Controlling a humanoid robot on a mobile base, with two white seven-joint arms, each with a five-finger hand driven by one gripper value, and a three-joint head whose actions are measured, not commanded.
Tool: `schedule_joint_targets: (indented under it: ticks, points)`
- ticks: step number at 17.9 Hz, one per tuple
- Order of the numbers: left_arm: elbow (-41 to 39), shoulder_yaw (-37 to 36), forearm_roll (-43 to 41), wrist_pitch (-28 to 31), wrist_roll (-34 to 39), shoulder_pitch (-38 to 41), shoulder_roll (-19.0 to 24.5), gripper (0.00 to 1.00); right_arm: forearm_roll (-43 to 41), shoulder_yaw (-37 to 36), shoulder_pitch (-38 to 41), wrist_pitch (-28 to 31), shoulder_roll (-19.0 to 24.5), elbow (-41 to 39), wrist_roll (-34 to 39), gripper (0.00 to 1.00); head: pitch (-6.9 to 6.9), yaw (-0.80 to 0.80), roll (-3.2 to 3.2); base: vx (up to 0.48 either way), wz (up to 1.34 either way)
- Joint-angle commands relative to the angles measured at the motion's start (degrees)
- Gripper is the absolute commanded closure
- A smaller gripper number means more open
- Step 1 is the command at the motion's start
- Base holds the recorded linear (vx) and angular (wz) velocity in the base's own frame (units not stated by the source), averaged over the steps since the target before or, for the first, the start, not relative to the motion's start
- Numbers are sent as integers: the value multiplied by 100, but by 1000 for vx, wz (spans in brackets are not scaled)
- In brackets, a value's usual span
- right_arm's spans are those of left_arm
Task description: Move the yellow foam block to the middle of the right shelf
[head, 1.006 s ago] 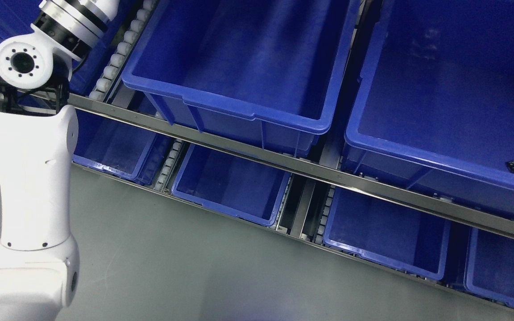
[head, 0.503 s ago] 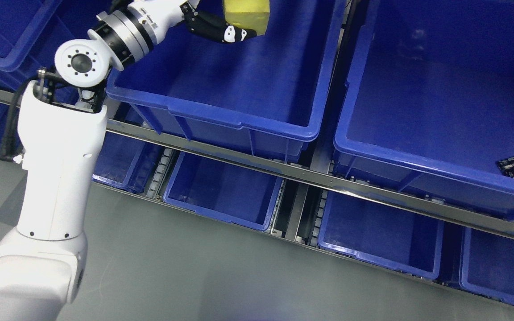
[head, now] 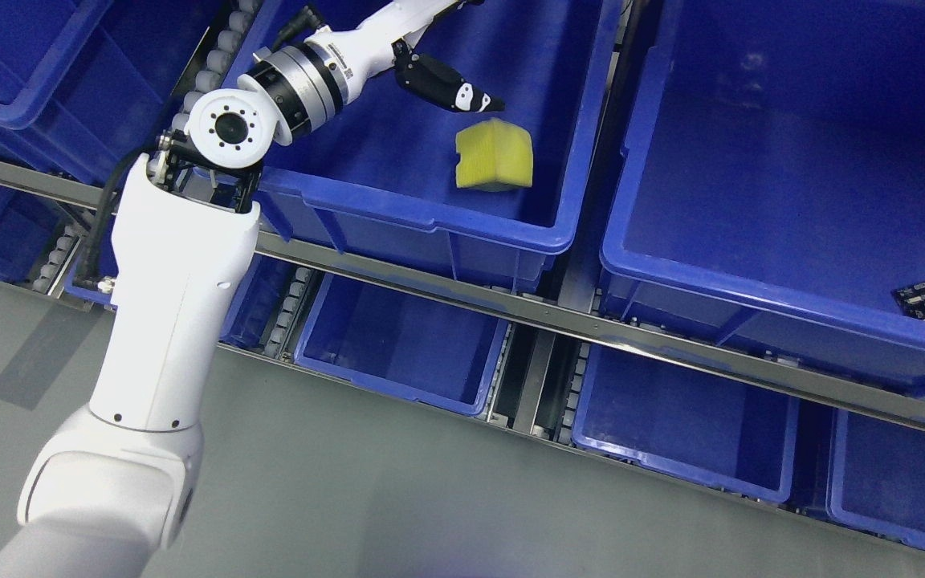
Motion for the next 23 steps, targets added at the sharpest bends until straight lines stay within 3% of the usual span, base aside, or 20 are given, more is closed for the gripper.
schedule_joint_targets:
  ticks: [1,3,6,11,23]
  points:
    - [7,524,811,19,948,-8,-282,0,18,0,9,5,-100,-100,3,0,0,0,0,0,0]
    - [-116,691,2134,28,2544,-52,-282,0,18,0,9,5,-100,-100,3,0,0,0,0,0,0]
    - [-309,631,2678,71,3964,27,-282,0,18,0,9,5,-100,-100,3,0,0,0,0,0,0]
    - [-687,1025,3450,730,4012,597,-282,0,18,0,9,5,-100,-100,3,0,0,0,0,0,0]
    - [-1267,1527,3478,573,3240,1292,-282,0,18,0,9,5,-100,-100,3,0,0,0,0,0,0]
